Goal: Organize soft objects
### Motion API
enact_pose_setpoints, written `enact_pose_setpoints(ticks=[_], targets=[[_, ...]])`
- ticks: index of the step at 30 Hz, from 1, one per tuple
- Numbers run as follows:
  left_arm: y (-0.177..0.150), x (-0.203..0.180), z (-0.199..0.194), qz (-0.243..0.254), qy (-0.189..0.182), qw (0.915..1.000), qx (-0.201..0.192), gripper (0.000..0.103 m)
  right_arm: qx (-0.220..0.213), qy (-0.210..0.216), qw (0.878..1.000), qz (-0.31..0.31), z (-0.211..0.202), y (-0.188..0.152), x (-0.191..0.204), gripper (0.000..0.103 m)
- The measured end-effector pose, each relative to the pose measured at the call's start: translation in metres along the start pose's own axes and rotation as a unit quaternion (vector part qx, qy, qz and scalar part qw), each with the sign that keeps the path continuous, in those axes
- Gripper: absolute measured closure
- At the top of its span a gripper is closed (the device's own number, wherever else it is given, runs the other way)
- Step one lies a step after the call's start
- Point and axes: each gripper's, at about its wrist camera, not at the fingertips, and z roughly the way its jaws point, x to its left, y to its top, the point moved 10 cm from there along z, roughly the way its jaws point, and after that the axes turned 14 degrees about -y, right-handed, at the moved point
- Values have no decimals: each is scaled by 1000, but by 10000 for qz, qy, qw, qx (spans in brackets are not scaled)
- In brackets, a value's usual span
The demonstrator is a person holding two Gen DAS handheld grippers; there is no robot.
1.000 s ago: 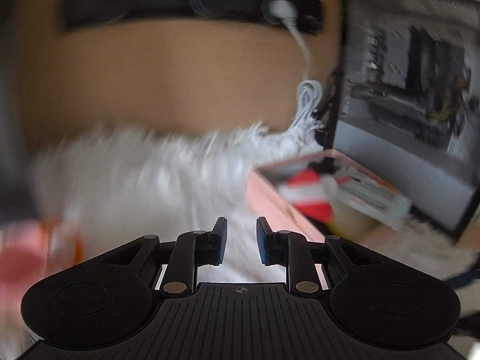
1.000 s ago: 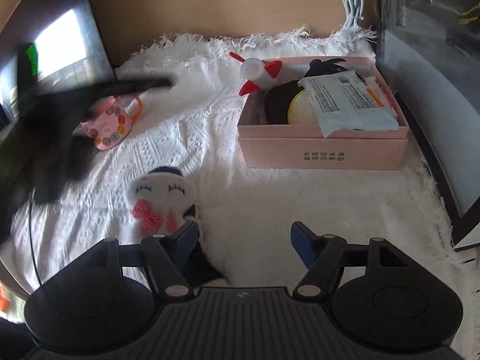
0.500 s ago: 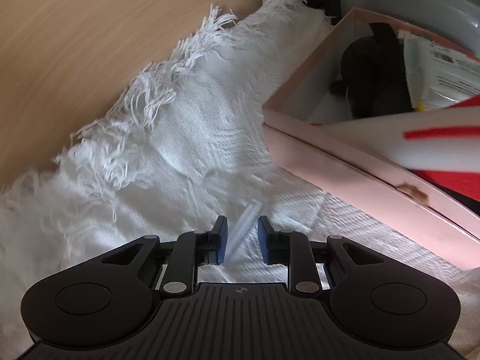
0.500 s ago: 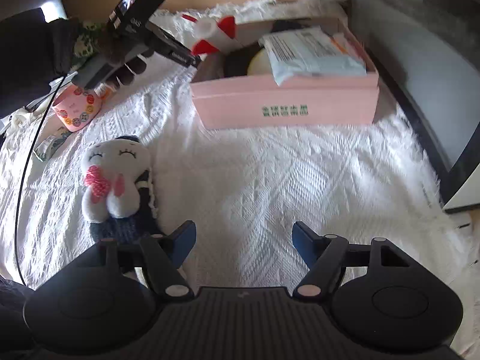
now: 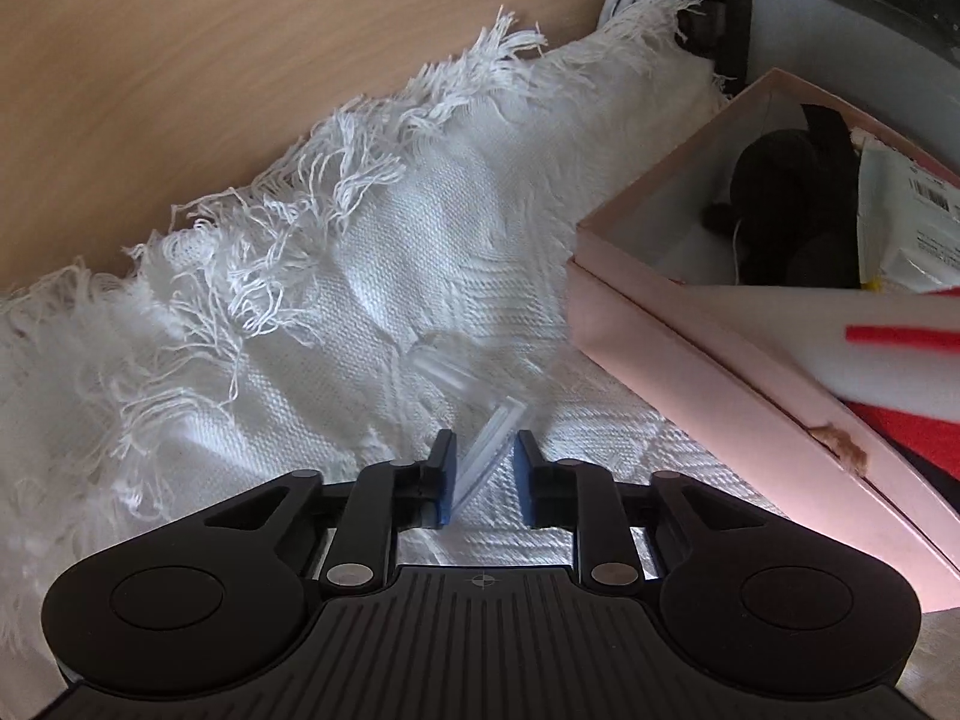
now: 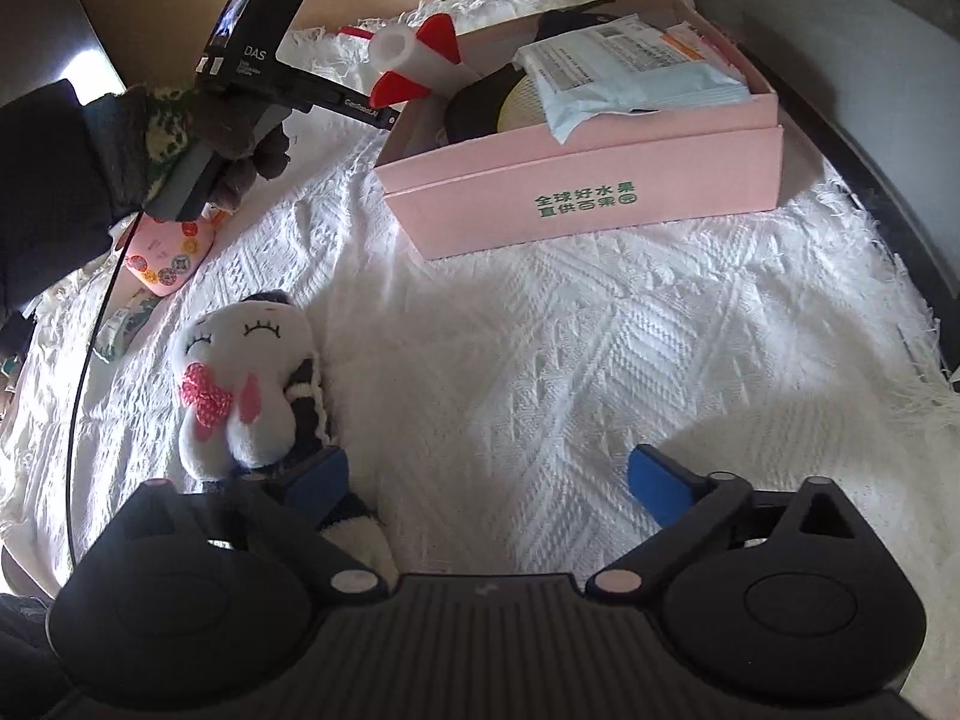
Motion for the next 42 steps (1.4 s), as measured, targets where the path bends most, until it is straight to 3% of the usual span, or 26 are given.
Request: enact_pose_setpoints(ticks=[1,2,4,10,19,22,26,31,34,36,40,42], targets=[[0,-4,-1,15,49,10000,-45,94,8,30,10000,20,0,0,0,0],[-1,-6,-3,16,122,9999,-82,95,5,42,10000,59,0,1,0,0],[-5,-10,-11,-43,200,9996,-183,95,6,90,9999,128,0,1,-2,0],[-22,-16,-49,-445,-41,9970,-628,96,60,303,9984,482,-1,4,-8,0],[-57,-16,-92,-887,-218,9909,-988,91,-98,125,9998,92,-2,-1,0,0],[-49,-11,-80,-976,-128,9921,-777,91,-116,34,9999,-73,-1,-2,2,0],[-23,-15,-59,-313,144,9971,-675,90,-107,85,9998,-165,-2,-3,2,0],[0,-14,-26,320,-241,9988,-286,87,-29,209,9997,-104,-2,-1,-1,0],[7,-7,-7,655,-96,9978,27,78,32,233,9997,-27,-2,0,-1,0],[12,-2,-2,608,-241,9978,64,74,56,217,9997,-18,-1,0,-1,0],[17,-2,7,657,-399,9967,249,79,123,11,9997,-209,1,-1,3,0],[18,0,8,438,-504,9972,339,79,207,-204,9986,-443,3,-1,7,1]])
